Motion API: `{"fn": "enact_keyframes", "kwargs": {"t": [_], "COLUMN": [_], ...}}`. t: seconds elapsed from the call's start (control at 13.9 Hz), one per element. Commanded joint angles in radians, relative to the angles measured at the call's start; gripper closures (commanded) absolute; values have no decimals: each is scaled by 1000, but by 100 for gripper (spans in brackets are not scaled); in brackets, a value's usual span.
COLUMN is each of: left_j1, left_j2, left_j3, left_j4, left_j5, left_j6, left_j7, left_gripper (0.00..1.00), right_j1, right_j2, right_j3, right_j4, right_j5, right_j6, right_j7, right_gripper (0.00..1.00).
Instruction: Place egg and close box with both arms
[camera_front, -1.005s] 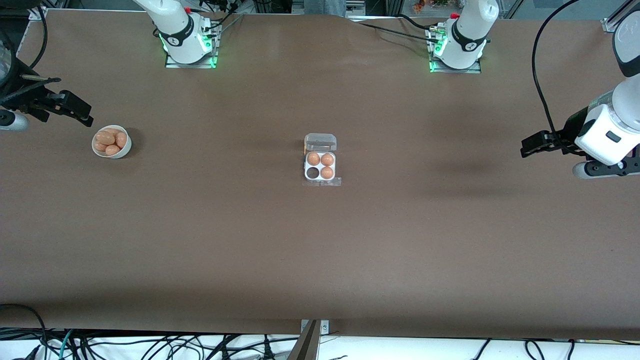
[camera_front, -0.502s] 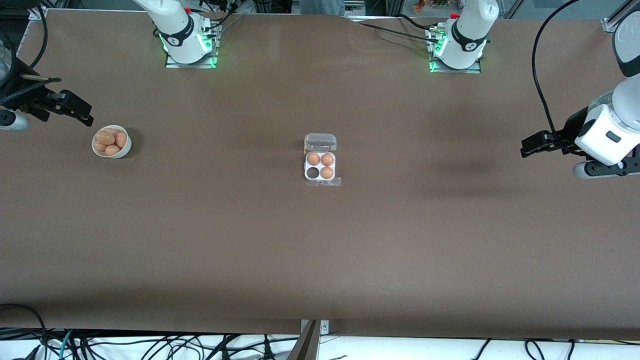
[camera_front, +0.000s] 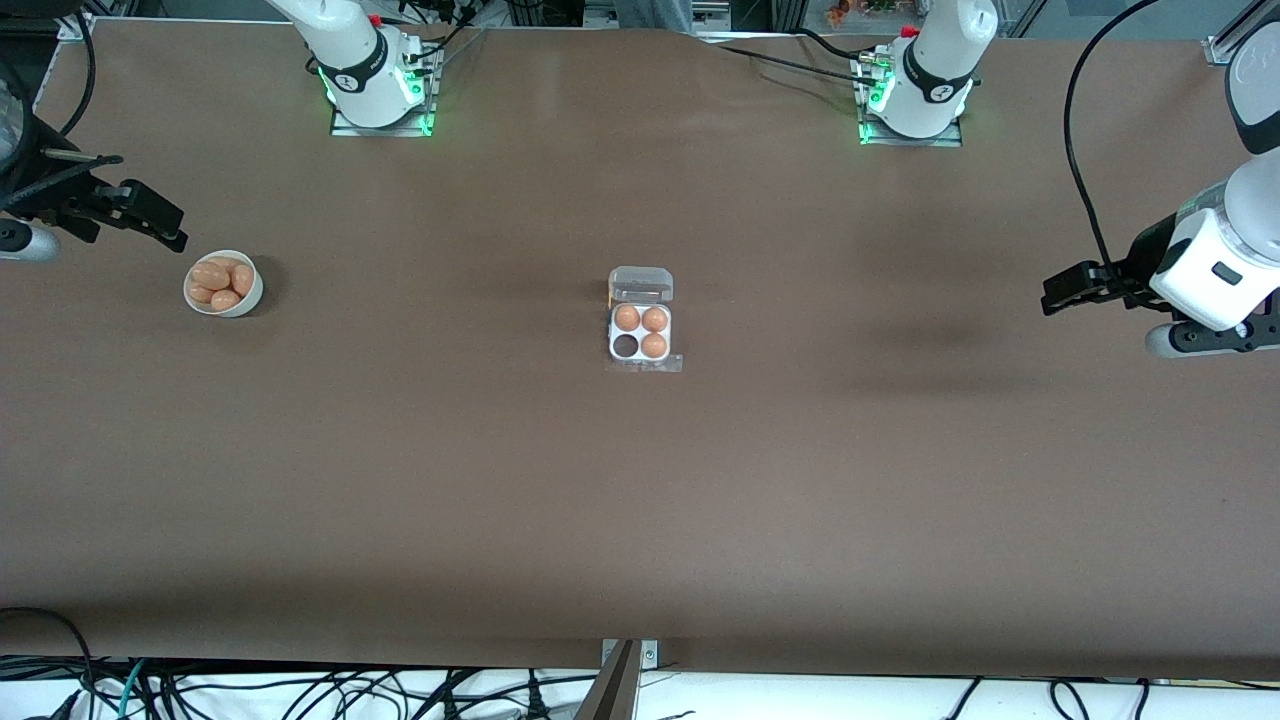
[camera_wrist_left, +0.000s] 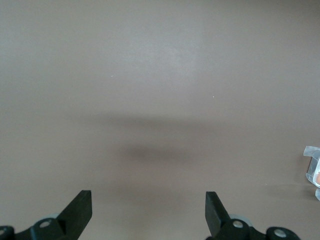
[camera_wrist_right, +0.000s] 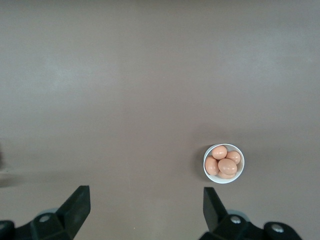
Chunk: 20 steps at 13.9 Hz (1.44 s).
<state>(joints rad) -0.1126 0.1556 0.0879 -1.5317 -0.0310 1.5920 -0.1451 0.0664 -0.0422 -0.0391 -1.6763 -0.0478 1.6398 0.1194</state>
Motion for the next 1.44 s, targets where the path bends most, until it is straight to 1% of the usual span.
{"fn": "enact_keyframes", "kwargs": {"t": [0.0,1.22,1.36], "left_j1": [8,8,8], "left_j2": [1,1,1], "left_j3": [-8,-8,-8], "left_j4": [7,7,7], "left_j5": [16,16,16], "left_j6": [-12,-12,-12], "left_j7": [7,7,7], "left_gripper": [0,0,0], "right_j1": [-3,-2,-2], "right_j2": [-4,-2,40], "right_j3": [4,5,4], "right_j4": [10,9,12], "right_j5": [14,14,11], "right_j6": [-15,-17,-21], "right_j7": [8,0,-49], "right_gripper": [0,0,0]}}
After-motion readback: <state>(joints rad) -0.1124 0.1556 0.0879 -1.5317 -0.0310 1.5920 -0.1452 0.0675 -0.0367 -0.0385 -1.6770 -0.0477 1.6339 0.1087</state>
